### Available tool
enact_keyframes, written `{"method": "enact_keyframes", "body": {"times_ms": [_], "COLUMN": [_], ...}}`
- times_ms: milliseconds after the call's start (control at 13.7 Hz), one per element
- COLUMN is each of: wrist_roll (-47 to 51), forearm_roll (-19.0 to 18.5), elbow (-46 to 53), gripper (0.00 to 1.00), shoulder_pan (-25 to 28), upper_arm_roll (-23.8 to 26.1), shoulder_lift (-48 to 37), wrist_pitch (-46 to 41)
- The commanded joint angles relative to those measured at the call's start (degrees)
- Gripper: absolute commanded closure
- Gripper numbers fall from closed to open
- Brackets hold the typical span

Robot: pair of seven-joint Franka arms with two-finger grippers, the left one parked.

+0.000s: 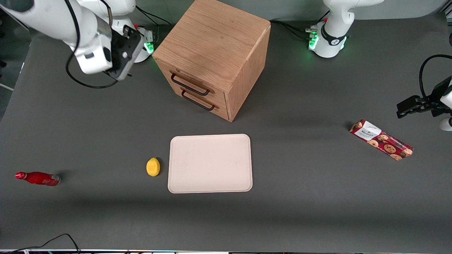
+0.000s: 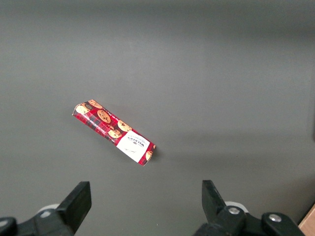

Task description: Open upper drawer

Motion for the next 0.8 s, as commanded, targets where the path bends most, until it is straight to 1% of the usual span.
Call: {"method": "enact_keyframes", "body": {"times_ms": [0,146,365,730], "wrist_roll": [-0.9,1.7,3.9,6.7], "forearm_roll": [3.0,3.0,3.1,3.1], "elbow": [0.7,-0.3,-3.0,-7.6], "gripper": [0.0,0.0,0.0,0.0], "shoulder_pan": [-0.1,0.0,1.1,1.1], "upper_arm_roll": [0.7,0.9,1.1,3.8], "shoulder_lift": [7.2,10.0,11.3,10.4], "wrist_pitch": [1.5,4.7,9.9,14.7]}}
